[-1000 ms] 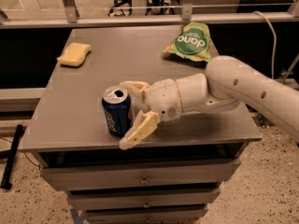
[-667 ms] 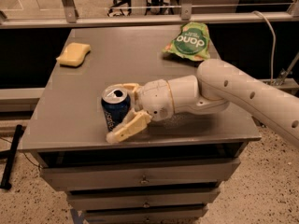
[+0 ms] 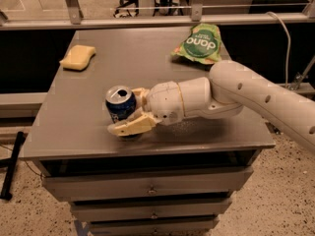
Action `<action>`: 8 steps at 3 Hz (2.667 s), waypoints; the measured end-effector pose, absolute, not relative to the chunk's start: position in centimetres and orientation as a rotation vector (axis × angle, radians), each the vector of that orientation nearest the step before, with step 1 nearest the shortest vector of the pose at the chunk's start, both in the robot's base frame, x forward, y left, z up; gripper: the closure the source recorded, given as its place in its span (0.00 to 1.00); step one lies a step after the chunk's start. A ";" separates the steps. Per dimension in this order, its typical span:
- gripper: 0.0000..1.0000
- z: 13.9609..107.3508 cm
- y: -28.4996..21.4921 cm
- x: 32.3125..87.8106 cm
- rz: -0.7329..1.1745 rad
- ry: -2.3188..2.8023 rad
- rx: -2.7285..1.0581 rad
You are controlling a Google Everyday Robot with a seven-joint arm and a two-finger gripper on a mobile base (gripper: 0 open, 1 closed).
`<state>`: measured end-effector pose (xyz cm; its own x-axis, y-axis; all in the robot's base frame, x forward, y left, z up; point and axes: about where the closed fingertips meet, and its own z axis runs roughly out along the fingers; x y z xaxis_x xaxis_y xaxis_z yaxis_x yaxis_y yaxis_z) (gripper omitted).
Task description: Knock pepsi can over
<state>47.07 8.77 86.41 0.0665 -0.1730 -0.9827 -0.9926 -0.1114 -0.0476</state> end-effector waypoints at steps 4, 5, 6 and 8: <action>1.00 96.3 -7.3 48.3 0.723 1.762 -1.712; 1.00 93.7 -10.1 48.6 0.631 2.011 -1.846; 1.00 90.3 -12.0 49.6 0.508 2.193 -1.942; 0.83 87.2 -15.0 49.7 0.192 2.400 -1.921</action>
Offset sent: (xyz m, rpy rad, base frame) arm 0.0023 -0.1685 0.1127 -0.3251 -0.0452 -0.2009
